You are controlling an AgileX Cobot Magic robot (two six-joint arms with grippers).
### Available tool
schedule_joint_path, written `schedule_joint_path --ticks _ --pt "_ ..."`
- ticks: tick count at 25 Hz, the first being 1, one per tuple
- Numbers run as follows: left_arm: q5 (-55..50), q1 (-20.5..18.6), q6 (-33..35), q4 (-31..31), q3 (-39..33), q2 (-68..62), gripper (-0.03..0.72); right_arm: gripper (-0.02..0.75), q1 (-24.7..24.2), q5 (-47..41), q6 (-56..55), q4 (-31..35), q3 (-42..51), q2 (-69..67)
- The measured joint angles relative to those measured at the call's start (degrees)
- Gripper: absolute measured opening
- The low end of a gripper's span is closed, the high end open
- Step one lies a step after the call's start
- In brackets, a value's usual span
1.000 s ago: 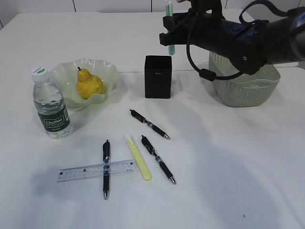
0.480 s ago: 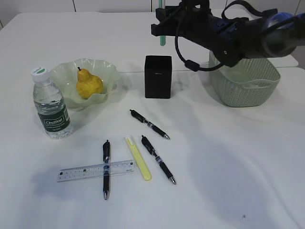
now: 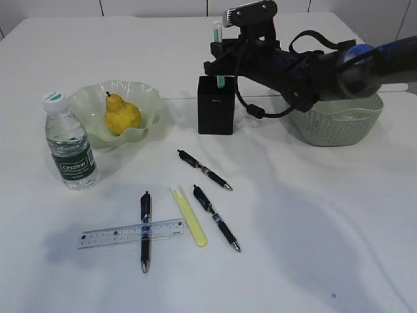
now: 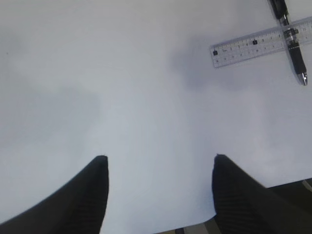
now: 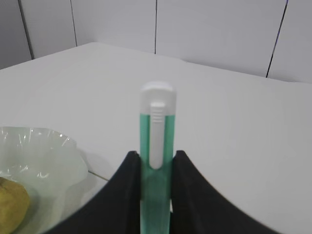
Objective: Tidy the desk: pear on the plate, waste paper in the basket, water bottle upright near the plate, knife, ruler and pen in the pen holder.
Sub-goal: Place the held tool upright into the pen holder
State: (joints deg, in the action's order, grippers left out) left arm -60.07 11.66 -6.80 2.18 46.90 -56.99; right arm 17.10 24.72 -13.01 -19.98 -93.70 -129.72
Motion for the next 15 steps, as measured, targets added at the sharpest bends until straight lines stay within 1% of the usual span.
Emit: schedule_joint_path --ticks 8,15 --pt "0.75 0.00 0.00 0.24 0.00 0.00 0.466 0.172 0.00 0.19 0.00 0.00 -1.78 -2.38" --pt "0.78 0.00 0.00 0.24 0.00 0.00 0.466 0.172 -0.36 -1.77 0.00 0.00 -2.00 -3.88"
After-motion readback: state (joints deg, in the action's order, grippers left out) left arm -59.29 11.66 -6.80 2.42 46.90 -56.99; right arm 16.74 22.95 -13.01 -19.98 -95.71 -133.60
